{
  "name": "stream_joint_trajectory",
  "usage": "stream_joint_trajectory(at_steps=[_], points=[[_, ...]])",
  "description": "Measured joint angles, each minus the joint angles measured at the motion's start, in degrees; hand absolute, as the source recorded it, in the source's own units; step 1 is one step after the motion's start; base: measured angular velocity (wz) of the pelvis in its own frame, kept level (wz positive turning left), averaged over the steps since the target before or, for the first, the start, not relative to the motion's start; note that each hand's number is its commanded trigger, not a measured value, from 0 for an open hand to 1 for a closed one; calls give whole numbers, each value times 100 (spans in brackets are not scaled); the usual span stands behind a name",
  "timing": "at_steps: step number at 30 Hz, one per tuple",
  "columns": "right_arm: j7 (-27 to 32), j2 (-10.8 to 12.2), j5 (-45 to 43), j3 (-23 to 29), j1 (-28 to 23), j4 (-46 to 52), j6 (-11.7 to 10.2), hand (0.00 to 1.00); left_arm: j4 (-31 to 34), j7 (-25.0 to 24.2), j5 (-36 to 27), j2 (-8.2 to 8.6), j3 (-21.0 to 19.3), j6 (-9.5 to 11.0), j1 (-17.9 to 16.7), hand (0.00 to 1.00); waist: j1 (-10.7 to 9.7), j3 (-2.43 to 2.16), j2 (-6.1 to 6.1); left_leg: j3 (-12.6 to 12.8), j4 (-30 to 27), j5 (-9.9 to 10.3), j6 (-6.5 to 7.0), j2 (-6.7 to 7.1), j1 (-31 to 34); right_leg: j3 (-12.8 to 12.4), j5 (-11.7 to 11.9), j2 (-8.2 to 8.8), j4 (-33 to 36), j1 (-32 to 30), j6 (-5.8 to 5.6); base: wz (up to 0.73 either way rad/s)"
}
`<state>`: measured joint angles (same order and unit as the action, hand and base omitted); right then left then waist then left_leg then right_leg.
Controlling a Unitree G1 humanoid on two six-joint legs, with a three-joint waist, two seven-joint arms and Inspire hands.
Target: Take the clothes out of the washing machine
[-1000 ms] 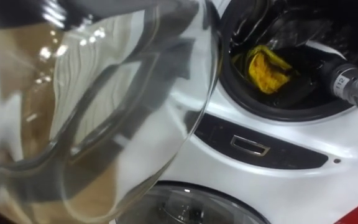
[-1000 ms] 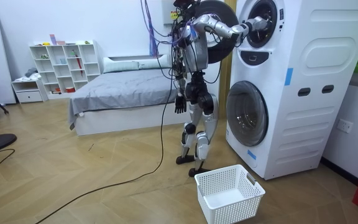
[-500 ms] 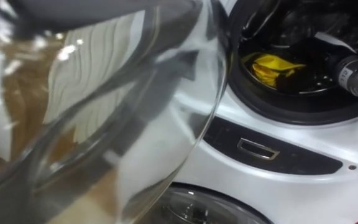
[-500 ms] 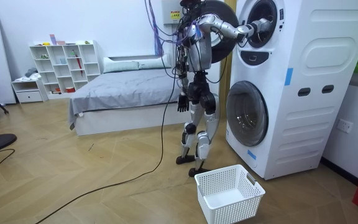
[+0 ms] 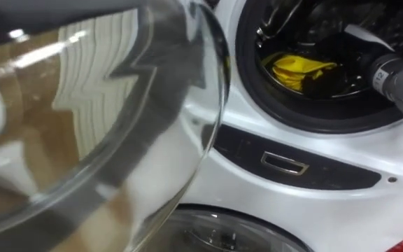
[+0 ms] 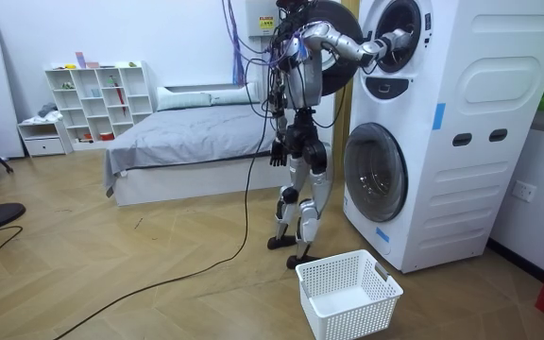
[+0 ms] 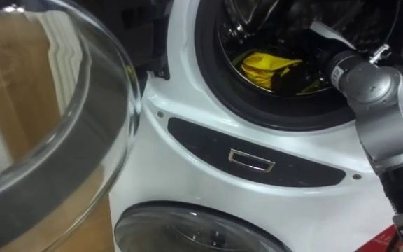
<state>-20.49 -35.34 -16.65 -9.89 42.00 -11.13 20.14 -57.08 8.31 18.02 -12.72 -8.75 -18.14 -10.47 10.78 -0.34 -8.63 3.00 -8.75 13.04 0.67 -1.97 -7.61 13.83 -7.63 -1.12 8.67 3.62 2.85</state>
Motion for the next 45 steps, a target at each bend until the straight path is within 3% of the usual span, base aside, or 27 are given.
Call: stream_joint_trajectory(at_steps=[5, 9, 15, 17, 18, 21, 23, 25, 27, 33, 37, 43, 45], points=[[88, 12, -307, 8, -439, 1614, -3, 100, -298, 113, -29, 55, -9, 145, -51, 0, -177, 0, 6, 167, 1, -1, -2, -30, 6, -144, 4, -21, 6, -79, 6, -17], [220, 128, -289, 303, -1456, 3170, -23, 100, -582, 235, -91, 73, -2, 355, -90, 0, -335, 19, 38, 334, 3, -1, -2, -38, -26, -330, 4, -22, 9, -80, 5, -17], [324, 369, 485, 1056, -2530, 4254, -332, 100, -716, 485, -262, 158, -156, 674, -275, 0, -736, 21, 67, 673, 10, 0, -1, -41, -122, -604, 15, -38, 35, -88, -13, -23], [370, 422, 739, 1471, -2880, 4542, -425, 100, -713, 493, -254, 212, -317, 800, -352, 0, -866, 10, 85, 763, 14, 1, -2, -46, -134, -625, 17, -37, 39, -94, -16, -8], [435, 422, 865, 1720, -3043, 4644, -557, 100, -699, 497, -254, 229, -421, 842, -439, 0, -973, -20, 109, 786, 15, 3, 0, -51, -112, -637, 19, -41, 46, -132, -19, -11], [789, 434, 1001, 2215, -3281, 4709, -809, 100, -717, 543, -253, 242, -470, 926, -573, 0, -1192, -24, 211, 917, 36, 4, 1, -56, -172, -736, 20, -54, 113, -169, -17, -17], [1027, 485, 1111, 2524, -3470, 4718, -979, 100, -769, 611, -254, 266, -537, 1017, -585, 0, -1227, -9, 285, 996, 61, 4, 1, -56, -204, -816, 20, -67, 134, -169, -17, -23], [1357, 491, 1138, 2919, -3769, 4796, -1136, 100, -825, 658, -264, 303, -711, 1141, -594, 0, -1354, -49, 324, 1063, 99, 21, 0, -72, -203, -887, 26, -101, 190, -251, -15, -15], [1630, 504, 1135, 3290, -4043, 4802, -1284, 100, -824, 672, -246, 305, -835, 1196, -610, 0, -1474, -39, 338, 1113, 140, 60, 4, -102, -199, -905, 37, -142, 207, -300, -1, -6], [2545, 551, 1113, 4307, -4679, 4734, -1330, 100, -825, 780, -248, 303, -932, 1255, -700, 0, -1696, -56, 294, 1334, 100, 93, -47, -162, -274, -1157, 64, -247, 220, -349, 39, -19], [3244, 549, 1176, 4965, -4935, 4462, -1502, 100, -820, 781, -252, 234, -935, 1463, -665, 0, -1724, -32, 215, 1593, 83, 126, -73, -205, -297, -1386, 79, -322, 319, -429, 64, -28], [3696, 550, 1565, 5191, -5468, 4334, -1536, 100, -828, 777, -279, 203, -950, 1450, -639, 0, -1874, -25, 209, 1943, 2, 146, -105, -276, -319, -1693, 228, -438, 304, -490, 101, -34], [3717, 554, 1725, 5164, -5729, 4282, -1531, 100, -836, 752, -275, 170, -949, 1440, -639, 0, -1882, -21, 207, 2180, -1, 153, -132, -308, -355, -1878, 298, -507, 308, -531, 101, -54]])
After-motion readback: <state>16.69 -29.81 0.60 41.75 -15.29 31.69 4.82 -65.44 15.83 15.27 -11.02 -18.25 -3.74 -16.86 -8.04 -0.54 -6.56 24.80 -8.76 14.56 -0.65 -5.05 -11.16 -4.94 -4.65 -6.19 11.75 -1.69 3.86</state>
